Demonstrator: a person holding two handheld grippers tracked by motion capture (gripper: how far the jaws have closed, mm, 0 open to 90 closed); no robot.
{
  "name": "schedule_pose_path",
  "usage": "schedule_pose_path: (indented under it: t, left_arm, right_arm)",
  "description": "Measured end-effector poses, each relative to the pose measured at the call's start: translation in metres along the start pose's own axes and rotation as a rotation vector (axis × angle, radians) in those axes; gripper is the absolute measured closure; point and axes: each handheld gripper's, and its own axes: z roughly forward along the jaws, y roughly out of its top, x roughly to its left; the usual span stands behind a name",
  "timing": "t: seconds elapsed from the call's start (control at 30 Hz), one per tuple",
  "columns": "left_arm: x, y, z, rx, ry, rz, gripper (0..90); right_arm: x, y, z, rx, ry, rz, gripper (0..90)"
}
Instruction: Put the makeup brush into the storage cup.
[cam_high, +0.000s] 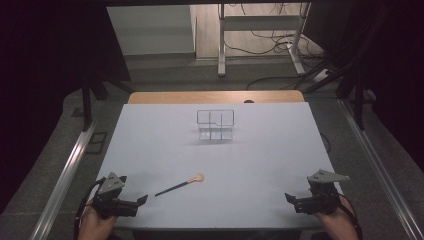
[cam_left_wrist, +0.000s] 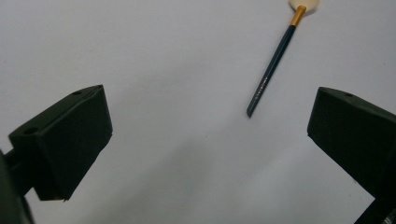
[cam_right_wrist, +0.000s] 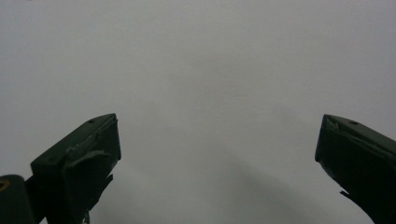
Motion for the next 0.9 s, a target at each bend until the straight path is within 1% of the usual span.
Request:
schedule_pose_path:
  t: [0.07,0.13,0.27,0.5,0.57,0.63,0.73,0.8,0.9]
  left_arm:
    - [0.001,-0.0004,0.0,0.003,0.014,0.012,1.1]
    - [0.0016,-0.0006,0.0005,0.007,0.016,0.012,1.1]
    - [0.0021,-0.0008,0.0017,0.018,0.014,0.017,1.5]
    - [0.0029,-0.0008,0.0017,0.012,0.012,0.02,2.0]
    - [0.0026,-0.0003,0.0017,0.004,0.006,0.023,1.9]
    - [0.0027,0.0001,0.0025,0.005,-0.007,0.015,1.9]
    - [0.0021,0.0002,0.0051,0.023,-0.017,0.021,1.3]
    - [0.0014,0.0006,0.006,0.026,-0.024,0.024,0.9]
    - [0.0008,0.0029,0.0048,0.017,-0.03,0.009,0.5]
  right_arm:
    - [-0.0015,-0.0002,0.0006,0.002,-0.002,0.002,0.0]
    - [-0.0016,-0.0004,0.001,0.005,-0.007,0.002,0.0]
    - [-0.002,-0.0007,0.0009,0.005,-0.006,-0.001,0.0]
    - [-0.0014,-0.0002,0.0018,0.011,-0.001,-0.007,0.0]
    - [-0.0013,-0.0003,0.0018,0.009,-0.001,-0.008,0.0]
    - [-0.0015,-0.0004,0.0015,0.009,-0.002,-0.006,0.0]
    - [-0.0019,-0.0004,0.0015,0.01,-0.002,-0.002,0.0]
    - [-0.002,-0.0002,0.0015,0.009,-0.001,-0.001,0.0]
    - [-0.0017,-0.0002,0.0019,0.014,-0.003,-0.003,0.0]
